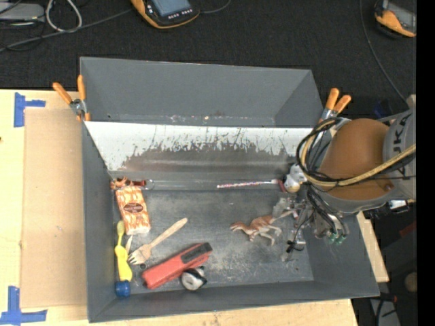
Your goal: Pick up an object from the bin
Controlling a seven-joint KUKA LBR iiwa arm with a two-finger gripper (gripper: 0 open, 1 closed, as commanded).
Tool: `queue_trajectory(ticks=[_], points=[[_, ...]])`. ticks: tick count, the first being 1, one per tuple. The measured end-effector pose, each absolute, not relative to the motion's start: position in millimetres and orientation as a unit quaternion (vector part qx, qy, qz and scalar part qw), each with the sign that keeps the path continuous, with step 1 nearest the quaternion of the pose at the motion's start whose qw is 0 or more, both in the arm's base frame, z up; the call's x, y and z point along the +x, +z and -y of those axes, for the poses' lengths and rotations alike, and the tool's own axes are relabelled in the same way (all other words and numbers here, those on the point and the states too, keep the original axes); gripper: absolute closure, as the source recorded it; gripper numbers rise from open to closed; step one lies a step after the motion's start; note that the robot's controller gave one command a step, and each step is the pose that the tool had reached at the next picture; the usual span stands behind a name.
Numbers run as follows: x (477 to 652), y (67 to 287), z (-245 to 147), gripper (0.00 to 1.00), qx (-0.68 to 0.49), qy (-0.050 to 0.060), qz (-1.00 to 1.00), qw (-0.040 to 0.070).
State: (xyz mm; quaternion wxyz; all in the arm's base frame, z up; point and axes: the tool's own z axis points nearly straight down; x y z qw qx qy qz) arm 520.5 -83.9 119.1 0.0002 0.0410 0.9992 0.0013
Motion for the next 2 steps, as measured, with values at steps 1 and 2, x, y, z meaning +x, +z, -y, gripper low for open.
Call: queue_trajectory(ticks=[1, 2], points=[[559.4, 78.7, 81.5, 0.0, -0.011, 0.001, -1.0, 0.002], [565.7, 69.7, 74.7, 1.0, -0.039, 0.001, -0.999, 0.002]])
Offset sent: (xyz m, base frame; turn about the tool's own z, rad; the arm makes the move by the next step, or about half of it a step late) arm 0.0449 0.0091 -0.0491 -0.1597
